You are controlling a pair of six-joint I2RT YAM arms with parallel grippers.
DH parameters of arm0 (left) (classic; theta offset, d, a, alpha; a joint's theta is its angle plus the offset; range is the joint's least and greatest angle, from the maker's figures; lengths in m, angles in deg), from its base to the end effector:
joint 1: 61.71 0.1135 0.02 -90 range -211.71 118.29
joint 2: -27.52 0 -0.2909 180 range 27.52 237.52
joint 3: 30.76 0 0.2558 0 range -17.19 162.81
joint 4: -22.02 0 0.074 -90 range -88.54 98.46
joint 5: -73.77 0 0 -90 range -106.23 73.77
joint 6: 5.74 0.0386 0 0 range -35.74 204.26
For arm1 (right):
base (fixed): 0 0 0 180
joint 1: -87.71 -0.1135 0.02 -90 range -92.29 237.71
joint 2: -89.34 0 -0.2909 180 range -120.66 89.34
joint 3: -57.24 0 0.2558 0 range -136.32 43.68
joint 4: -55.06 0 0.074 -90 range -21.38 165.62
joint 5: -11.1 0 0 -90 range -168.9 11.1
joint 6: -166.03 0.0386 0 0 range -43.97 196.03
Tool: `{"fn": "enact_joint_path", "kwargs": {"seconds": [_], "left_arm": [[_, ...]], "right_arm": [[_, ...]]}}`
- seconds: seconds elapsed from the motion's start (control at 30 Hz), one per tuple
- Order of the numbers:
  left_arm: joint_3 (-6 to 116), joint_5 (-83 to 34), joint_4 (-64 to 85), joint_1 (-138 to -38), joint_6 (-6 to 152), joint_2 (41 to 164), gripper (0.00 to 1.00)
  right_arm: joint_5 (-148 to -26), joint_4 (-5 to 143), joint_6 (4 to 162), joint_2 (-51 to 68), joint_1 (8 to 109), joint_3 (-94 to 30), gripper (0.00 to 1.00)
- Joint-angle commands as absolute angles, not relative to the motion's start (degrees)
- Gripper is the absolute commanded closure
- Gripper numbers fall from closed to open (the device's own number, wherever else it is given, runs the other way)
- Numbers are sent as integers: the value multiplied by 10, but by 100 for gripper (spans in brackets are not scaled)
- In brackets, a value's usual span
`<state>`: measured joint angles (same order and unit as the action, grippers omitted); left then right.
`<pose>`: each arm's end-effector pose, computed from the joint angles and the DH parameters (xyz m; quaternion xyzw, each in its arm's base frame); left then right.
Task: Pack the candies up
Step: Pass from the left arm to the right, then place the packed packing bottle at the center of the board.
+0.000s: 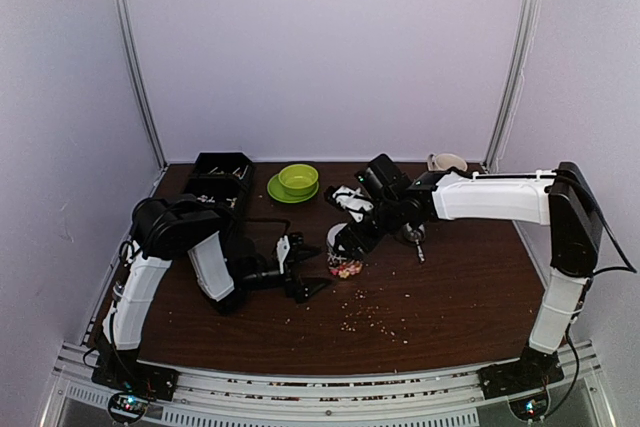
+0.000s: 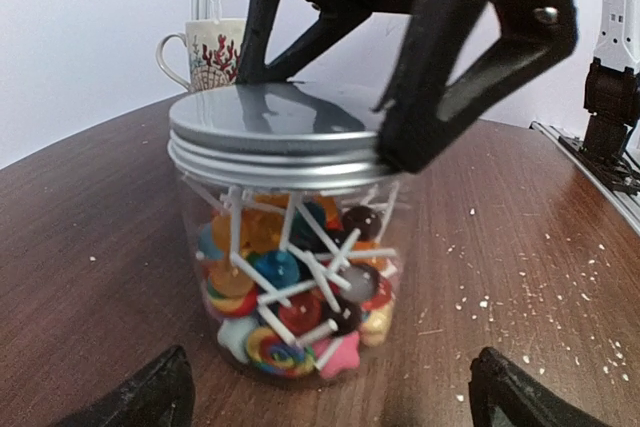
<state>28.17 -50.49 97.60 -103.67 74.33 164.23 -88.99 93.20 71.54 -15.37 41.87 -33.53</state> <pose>0.2768 -0.2781 0.0589 0.3863 0.6055 -0.4808 0.5030 0.2815 0.2995 0.2449 -0.4265 0.8405 0.1921 0.2734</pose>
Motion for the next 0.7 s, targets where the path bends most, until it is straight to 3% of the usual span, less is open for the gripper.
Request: {"fn": "enact_joint_path", "kwargs": {"seconds": [0.0,0.67], "left_arm": [[260,-480,966,-1031,735,1654,2],[259,-470,966,-1031,735,1654,2]], "right_arm": [[-839,946,719,-135,439,-348,19],[-805,909,729,-10,538,-276,20]]}}
